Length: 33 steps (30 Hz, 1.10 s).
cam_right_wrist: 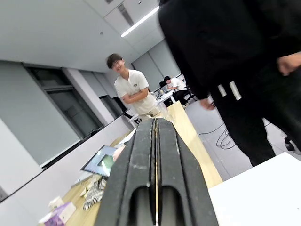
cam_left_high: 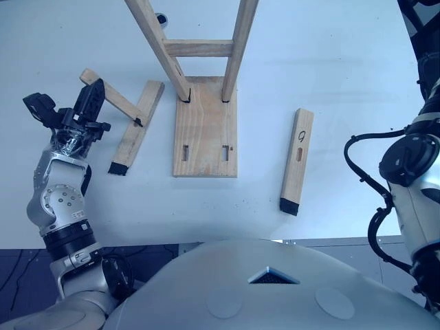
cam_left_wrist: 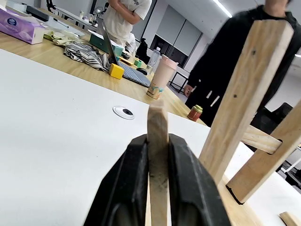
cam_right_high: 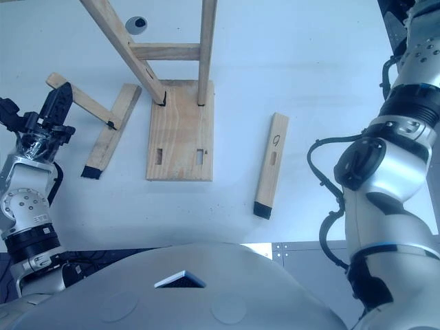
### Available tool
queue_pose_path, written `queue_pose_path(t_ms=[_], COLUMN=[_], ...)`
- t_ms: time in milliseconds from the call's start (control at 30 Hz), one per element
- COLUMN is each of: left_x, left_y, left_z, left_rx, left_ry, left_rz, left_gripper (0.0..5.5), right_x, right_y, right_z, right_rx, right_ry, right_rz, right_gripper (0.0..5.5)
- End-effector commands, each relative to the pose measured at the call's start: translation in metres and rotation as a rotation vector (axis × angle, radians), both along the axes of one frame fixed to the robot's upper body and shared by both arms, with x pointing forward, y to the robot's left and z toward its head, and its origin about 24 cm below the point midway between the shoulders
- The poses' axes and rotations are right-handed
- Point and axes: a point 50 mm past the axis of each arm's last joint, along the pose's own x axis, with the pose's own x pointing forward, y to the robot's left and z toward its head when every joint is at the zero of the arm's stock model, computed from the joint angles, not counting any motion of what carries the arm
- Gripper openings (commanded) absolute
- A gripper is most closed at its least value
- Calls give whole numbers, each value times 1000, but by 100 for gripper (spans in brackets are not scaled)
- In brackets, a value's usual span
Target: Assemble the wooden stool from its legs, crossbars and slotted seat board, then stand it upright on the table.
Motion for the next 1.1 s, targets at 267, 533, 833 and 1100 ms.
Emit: queue_pose_path(t_ms=[267, 533, 833, 1100], left_x=[-2, 5, 5, -5], left_y=[24, 18, 13, 17], left_z=[9, 1, -17, -11], left_rx=[74, 49, 41, 157], left_ry=[-14, -5, 38, 31], left_rz=[37, 18, 4, -10], left_gripper=[37, 37, 37, 37], right_x=[2, 2, 5, 4], right_y=[5, 5, 11, 9], right_z=[0, -6, -9, -13], right_rx=[-13, -4, -27, -31], right_ry=[-12, 0, 16, 28], right_rz=[7, 7, 31, 23], right_gripper=[0, 0, 0, 0])
